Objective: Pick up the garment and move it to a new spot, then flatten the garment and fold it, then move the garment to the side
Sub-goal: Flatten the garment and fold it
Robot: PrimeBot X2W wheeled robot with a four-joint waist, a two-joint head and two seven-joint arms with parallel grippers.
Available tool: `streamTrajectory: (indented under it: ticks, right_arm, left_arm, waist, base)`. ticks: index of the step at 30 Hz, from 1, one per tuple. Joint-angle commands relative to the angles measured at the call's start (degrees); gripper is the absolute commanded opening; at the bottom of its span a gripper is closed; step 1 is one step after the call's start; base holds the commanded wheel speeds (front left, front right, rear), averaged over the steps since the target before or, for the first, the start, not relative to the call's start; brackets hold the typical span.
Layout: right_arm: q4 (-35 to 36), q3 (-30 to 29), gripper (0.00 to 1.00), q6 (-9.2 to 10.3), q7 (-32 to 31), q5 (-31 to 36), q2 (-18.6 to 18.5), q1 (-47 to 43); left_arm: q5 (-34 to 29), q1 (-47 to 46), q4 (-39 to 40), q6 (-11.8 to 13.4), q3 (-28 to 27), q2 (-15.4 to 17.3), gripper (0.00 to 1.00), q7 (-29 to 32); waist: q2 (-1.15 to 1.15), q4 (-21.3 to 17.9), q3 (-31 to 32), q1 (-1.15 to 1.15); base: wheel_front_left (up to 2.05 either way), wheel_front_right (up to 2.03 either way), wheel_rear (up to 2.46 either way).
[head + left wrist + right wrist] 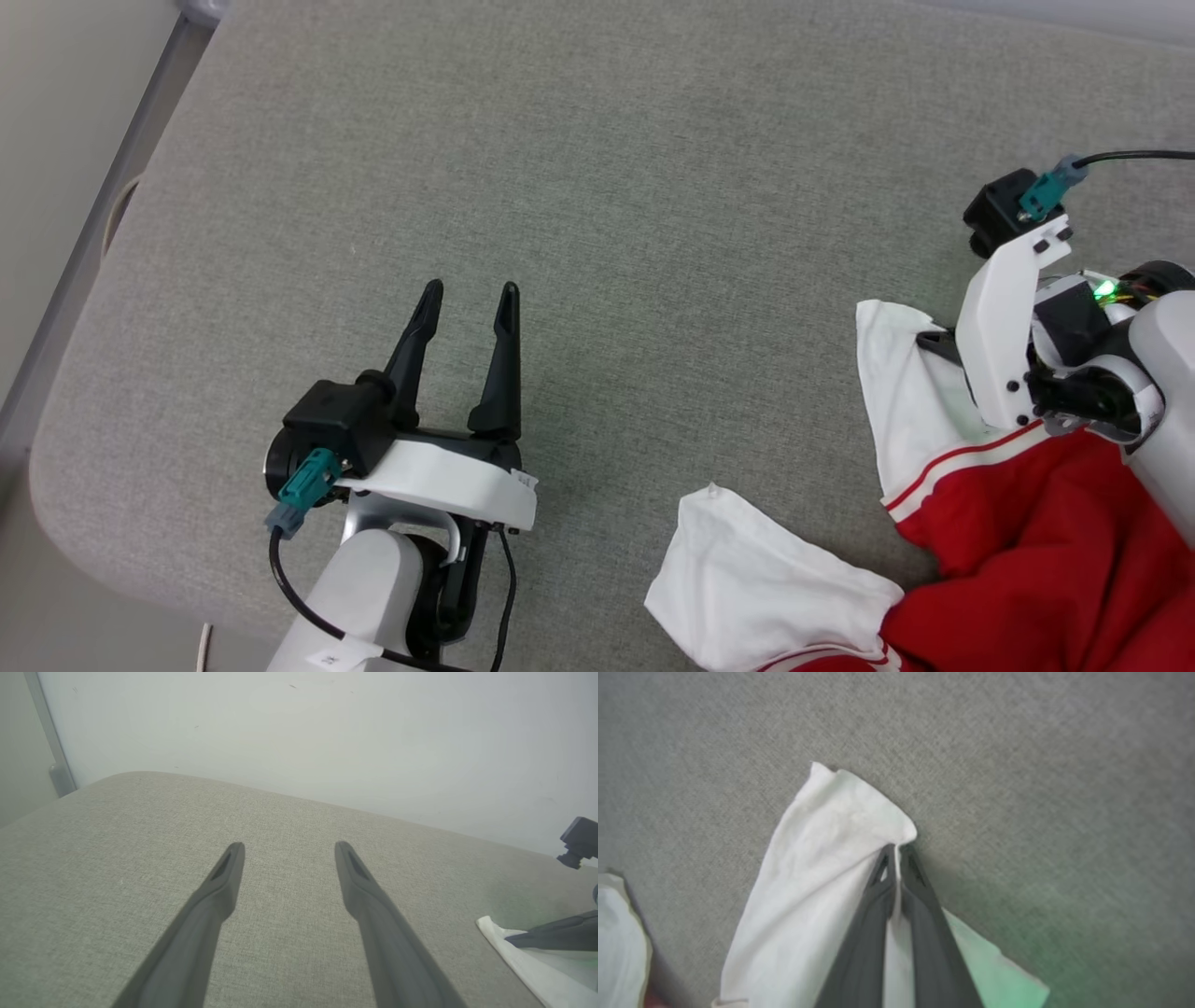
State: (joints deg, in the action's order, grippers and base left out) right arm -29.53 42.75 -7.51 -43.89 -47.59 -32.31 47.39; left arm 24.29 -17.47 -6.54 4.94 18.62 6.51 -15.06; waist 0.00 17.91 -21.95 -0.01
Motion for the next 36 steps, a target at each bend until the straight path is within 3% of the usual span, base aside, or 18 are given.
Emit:
streamTrajectory:
  ticks: [1,6,11,20,28,29,30,36]
  right_arm:
    - [-3.0,3.3,0.00,0.04,-0.8,0.0,0.5,-4.3]
    - [-4.8,-3.0,0.00,0.15,8.0,1.2,-0.7,1.6]
    - [-8.7,-11.1,0.00,0.04,15.0,2.1,-0.7,1.3]
    - [-14.5,-26.7,0.00,0.05,21.0,2.4,-2.2,-12.2]
    - [-15.3,-37.1,0.00,0.07,25.4,4.3,4.0,-27.0]
    - [-14.9,-38.1,0.30,0.08,26.6,5.2,4.6,-27.9]
    - [-14.3,-39.3,1.00,0.08,27.9,5.5,5.7,-28.5]
    - [-10.5,-45.2,1.00,0.07,37.2,11.0,8.7,-30.1]
  left_arm:
    - [-0.4,0.8,-0.1,-0.3,-0.3,-0.2,1.00,-0.2]
    - [-1.1,1.7,-1.0,-0.9,-1.5,-0.1,1.00,-0.2]
    - [-1.5,3.0,-1.3,-0.9,-2.4,0.8,1.00,-0.1]
    - [-1.1,5.1,-1.4,-0.2,-3.1,1.8,1.00,0.1]
    - [-0.4,7.4,-1.0,1.0,-4.1,3.1,1.00,1.1]
    - [-0.3,7.7,-0.9,1.2,-4.1,3.2,1.00,1.3]
    - [-0.2,7.9,-0.9,1.3,-4.2,3.3,1.00,1.6]
    - [0.2,9.1,-1.0,1.6,-4.3,3.9,1.00,2.5]
  waist:
    - [0.00,-0.6,0.5,0.01]
    - [0.00,-2.8,2.6,0.01]
    - [0.00,-5.9,5.3,0.01]
    - [0.00,-10.4,8.3,0.01]
    - [0.00,-13.1,9.9,0.01]
    - [0.00,-13.3,10.1,0.01]
    - [0.00,-13.4,10.3,0.01]
    - [0.00,-13.6,11.8,0.01]
  base:
    - [0.00,0.00,0.00]
    - [0.00,0.00,0.00]
    - [0.00,0.00,0.00]
    - [0.00,0.00,0.00]
    - [0.00,0.00,0.00]
    - [0.00,0.00,0.00]
    - [0.00,0.00,0.00]
    - [0.00,0.00,0.00]
